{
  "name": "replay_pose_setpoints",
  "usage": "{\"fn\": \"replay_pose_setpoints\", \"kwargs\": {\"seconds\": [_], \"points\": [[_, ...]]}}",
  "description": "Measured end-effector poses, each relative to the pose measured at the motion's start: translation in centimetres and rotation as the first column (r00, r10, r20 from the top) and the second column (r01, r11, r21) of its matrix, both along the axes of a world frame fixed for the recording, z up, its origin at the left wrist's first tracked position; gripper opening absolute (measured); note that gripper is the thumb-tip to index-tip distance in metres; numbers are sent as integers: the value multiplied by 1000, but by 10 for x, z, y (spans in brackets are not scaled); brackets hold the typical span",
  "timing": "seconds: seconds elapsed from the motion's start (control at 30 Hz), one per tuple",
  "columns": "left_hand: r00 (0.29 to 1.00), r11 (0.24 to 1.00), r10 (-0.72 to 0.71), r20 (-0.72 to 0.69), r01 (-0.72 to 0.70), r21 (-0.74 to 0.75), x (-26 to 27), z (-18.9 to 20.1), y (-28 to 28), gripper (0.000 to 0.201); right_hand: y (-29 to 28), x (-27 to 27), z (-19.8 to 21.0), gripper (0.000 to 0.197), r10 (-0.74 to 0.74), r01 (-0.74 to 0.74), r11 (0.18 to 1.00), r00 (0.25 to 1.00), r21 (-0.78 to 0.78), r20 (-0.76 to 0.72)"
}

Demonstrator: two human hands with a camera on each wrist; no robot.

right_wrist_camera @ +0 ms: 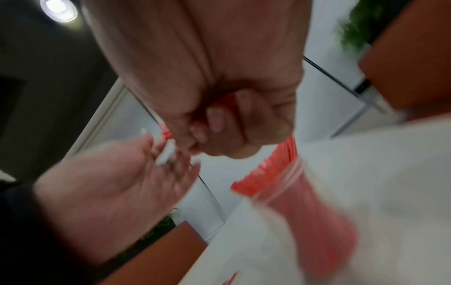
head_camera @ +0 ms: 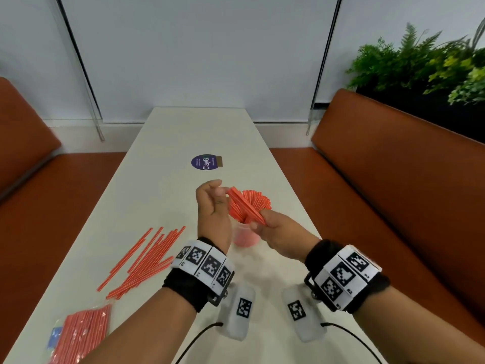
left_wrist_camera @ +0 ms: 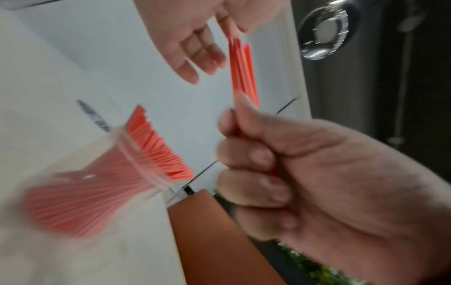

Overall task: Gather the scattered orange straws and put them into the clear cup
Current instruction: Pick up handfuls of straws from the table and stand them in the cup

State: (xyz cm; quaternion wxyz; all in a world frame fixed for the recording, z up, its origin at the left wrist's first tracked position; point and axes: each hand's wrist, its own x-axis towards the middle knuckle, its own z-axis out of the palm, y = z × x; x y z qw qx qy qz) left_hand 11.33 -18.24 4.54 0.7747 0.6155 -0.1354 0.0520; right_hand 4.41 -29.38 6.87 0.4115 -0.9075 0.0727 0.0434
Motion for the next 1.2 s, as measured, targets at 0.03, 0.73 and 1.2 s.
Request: {"fn": "replay_pose_setpoints", "kwargs": {"seconds": [0.03, 0.73, 1.2], "points": [[995, 998, 21, -97, -15, 63, 7, -9, -1, 14, -10, 3, 6, 16, -21, 14, 974, 999, -227, -30], [908, 833, -68, -413, 279, 477, 48, -54, -18, 33, 15, 98, 20, 18, 107, -493, 319, 867, -809, -486], [933, 840, -79, -351, 252, 480, 54, -43, 28, 16, -7, 45, -32, 66, 13, 49, 948, 981, -314, 193]]}}
